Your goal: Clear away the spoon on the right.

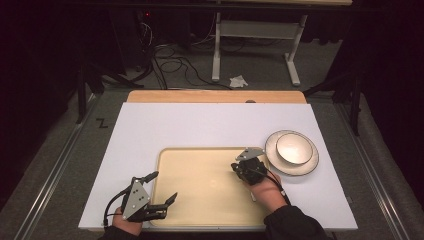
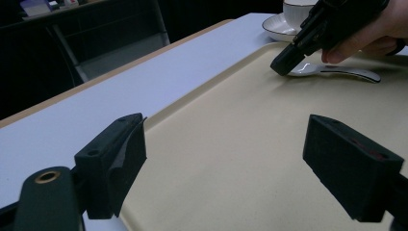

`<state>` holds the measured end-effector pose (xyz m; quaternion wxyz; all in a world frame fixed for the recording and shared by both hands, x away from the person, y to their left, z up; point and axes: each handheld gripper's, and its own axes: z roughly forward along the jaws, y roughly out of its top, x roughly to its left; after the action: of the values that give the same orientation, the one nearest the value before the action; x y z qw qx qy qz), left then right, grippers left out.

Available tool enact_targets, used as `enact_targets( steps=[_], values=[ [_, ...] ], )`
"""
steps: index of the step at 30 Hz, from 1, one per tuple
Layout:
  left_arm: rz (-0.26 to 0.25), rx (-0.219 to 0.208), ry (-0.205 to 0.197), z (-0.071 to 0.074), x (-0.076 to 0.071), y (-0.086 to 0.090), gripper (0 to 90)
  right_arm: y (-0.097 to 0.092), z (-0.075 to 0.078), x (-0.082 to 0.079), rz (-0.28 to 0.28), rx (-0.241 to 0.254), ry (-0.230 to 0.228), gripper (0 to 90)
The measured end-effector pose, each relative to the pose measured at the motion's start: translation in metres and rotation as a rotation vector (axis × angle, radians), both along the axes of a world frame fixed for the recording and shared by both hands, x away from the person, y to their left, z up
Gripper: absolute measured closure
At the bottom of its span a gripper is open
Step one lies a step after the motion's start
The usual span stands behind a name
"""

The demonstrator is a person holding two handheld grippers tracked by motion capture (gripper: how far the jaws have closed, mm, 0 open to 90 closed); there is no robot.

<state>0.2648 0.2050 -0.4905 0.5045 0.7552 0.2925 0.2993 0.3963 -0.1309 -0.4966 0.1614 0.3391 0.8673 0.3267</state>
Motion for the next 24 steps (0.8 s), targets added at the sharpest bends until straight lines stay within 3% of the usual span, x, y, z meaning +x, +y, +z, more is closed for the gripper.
enact_targets(
  steps=[7,20,24],
  values=[
    [0.0,0.001,0.0,0.0,0.0,0.0,15.9,-0.004,0.0,0.002,-0.016,-0.013,-0.001,90.0],
    [0.0,-0.001,0.0,0.0,0.0,0.0,15.8,-0.005,0.005,-0.002,0.002,0.02,-0.015,90.0],
    [0.001,-0.001,0.001,0.0,0.0,0.0,15.8,-0.009,0.011,-0.006,0.003,0.057,-0.031,90.0]
  ],
)
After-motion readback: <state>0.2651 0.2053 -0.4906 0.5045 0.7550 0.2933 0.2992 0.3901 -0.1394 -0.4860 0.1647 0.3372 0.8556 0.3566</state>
